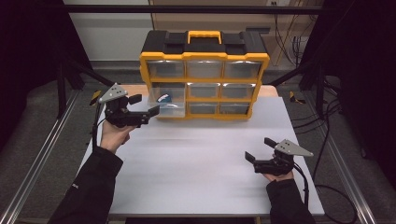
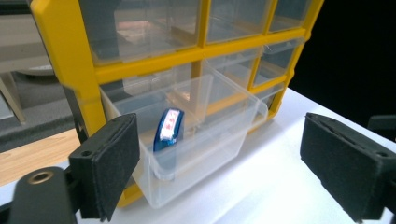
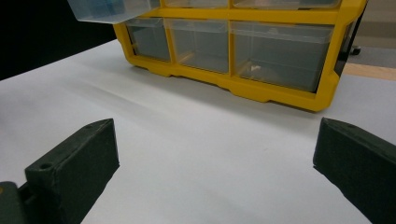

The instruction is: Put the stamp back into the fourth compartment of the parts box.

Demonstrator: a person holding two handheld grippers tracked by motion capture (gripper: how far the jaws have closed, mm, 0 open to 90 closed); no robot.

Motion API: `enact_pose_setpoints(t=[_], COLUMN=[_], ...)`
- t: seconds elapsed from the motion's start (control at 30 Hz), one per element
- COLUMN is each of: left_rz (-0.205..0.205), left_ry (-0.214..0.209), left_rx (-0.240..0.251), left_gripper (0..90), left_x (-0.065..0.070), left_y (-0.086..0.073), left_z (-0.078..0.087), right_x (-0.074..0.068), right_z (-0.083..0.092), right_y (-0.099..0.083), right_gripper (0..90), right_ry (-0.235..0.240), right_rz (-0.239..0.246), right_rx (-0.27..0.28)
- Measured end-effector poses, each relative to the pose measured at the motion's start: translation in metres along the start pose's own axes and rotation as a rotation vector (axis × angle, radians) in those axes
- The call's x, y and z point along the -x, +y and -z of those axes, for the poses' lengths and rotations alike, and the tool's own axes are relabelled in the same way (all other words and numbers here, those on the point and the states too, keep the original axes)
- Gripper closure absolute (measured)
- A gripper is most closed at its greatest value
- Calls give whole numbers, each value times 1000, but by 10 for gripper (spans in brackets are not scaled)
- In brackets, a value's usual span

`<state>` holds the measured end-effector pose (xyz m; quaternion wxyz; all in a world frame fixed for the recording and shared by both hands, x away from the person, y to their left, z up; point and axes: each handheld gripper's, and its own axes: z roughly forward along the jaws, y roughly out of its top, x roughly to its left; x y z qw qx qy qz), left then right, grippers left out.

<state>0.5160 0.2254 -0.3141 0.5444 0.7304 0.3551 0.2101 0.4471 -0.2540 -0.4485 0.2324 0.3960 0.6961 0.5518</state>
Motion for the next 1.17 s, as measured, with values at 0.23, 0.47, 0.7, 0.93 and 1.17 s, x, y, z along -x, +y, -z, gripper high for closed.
enact_pose_setpoints(t=[0.23,0.47,0.7,0.93,1.17], left_rz=[9,8,34,24,43], left_ry=[-13,-20,-23,-9,7], left_rx=[10,30,38,26,12], left_gripper=[24,6,6,7,10], left_x=[3,-1,-6,-5,-9], left_y=[-32,-64,-96,-117,-128], left_z=[14,26,39,43,40], right_x=[0,0,0,0,0], right_z=[0,1,1,1,0], right_y=[0,1,1,0,0], right_gripper=[4,4,4,4,4], right_ry=[-1,3,1,1,4], right_rz=[-1,-4,-3,-1,-1], right_rx=[1,9,8,7,-1])
